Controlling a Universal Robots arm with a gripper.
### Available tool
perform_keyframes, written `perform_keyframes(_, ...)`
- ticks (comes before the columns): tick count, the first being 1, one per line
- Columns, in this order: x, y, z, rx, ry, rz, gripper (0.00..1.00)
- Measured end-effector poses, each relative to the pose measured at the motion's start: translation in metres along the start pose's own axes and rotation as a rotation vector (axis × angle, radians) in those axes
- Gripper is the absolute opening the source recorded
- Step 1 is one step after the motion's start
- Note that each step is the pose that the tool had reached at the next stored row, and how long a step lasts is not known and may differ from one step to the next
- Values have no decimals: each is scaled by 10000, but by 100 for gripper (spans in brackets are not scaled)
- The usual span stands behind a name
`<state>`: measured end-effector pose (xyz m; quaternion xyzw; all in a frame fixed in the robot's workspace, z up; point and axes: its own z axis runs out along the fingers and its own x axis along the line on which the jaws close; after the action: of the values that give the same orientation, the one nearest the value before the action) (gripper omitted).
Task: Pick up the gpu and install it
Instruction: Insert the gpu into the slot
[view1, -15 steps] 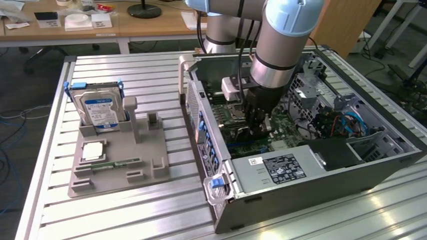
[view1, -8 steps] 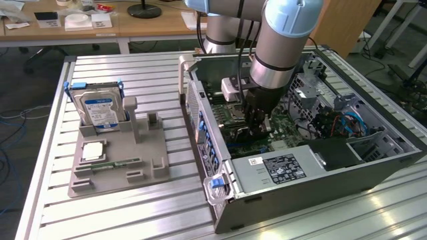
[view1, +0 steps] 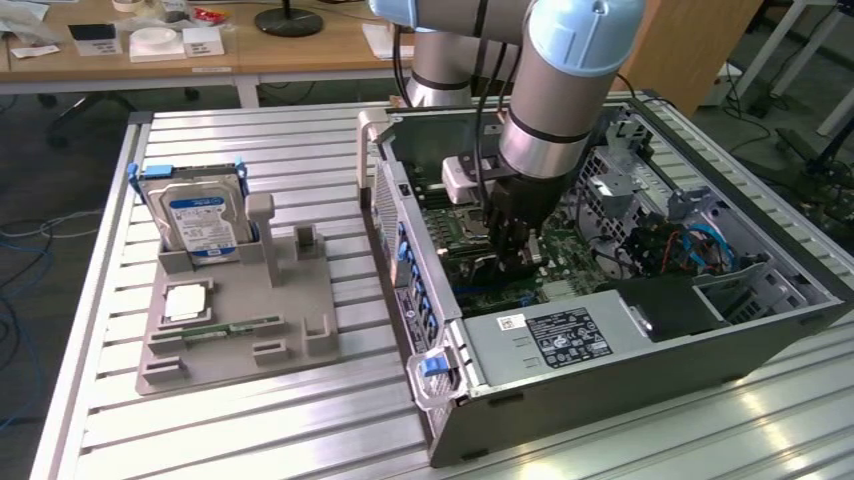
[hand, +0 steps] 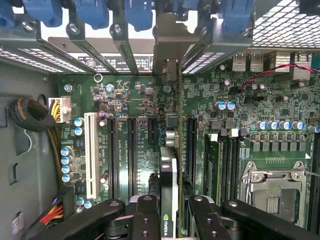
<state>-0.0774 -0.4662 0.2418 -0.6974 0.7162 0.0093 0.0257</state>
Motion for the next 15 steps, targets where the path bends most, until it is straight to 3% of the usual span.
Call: perform_keyframes(15,1,3,15,0,-1,0,27)
